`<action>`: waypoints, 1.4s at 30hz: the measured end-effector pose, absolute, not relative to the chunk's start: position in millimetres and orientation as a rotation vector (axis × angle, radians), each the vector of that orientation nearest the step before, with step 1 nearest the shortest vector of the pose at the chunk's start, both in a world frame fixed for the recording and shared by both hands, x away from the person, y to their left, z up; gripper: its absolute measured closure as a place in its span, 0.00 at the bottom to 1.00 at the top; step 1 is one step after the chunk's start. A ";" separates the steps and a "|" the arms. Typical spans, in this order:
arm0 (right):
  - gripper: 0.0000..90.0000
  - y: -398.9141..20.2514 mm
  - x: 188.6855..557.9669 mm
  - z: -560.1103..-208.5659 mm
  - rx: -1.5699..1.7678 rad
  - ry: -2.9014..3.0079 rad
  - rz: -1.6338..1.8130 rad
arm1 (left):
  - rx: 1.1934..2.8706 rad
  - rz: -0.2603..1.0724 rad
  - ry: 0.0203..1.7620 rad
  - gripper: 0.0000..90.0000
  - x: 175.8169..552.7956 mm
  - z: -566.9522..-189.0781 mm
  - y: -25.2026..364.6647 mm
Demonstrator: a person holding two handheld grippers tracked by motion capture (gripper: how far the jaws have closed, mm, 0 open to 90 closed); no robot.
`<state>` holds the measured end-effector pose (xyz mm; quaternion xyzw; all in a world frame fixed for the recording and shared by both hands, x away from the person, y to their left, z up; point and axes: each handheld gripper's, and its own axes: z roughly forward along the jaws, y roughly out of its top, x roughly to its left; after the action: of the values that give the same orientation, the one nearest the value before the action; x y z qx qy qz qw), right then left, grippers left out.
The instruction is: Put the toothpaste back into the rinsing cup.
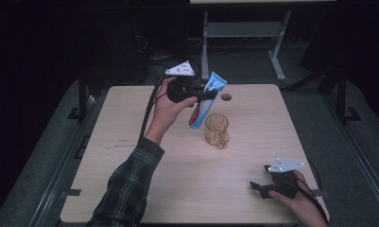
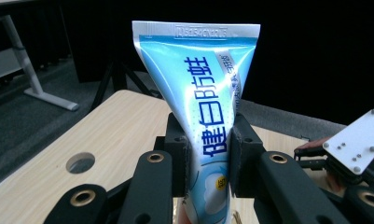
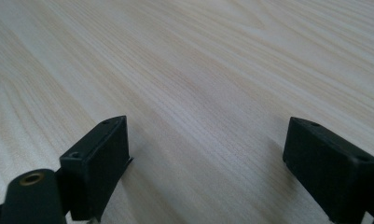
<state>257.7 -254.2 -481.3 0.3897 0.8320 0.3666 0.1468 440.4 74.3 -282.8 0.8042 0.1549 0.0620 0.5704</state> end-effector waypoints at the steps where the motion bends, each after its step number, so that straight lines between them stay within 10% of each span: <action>1: 0.15 -254.2 257.7 -481.4 1.122 2.395 1.056 | 1.887 0.144 0.361 0.81 441.6 -282.6 71.6; 42: 0.15 -255.4 258.1 -481.3 1.111 2.408 1.068 | 1.855 0.087 0.333 0.81 473.4 -307.7 17.5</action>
<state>258.1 -255.4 -481.3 0.3849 0.8338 0.3699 0.1408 473.4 17.5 -307.7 0.7959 0.1428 0.0374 0.5872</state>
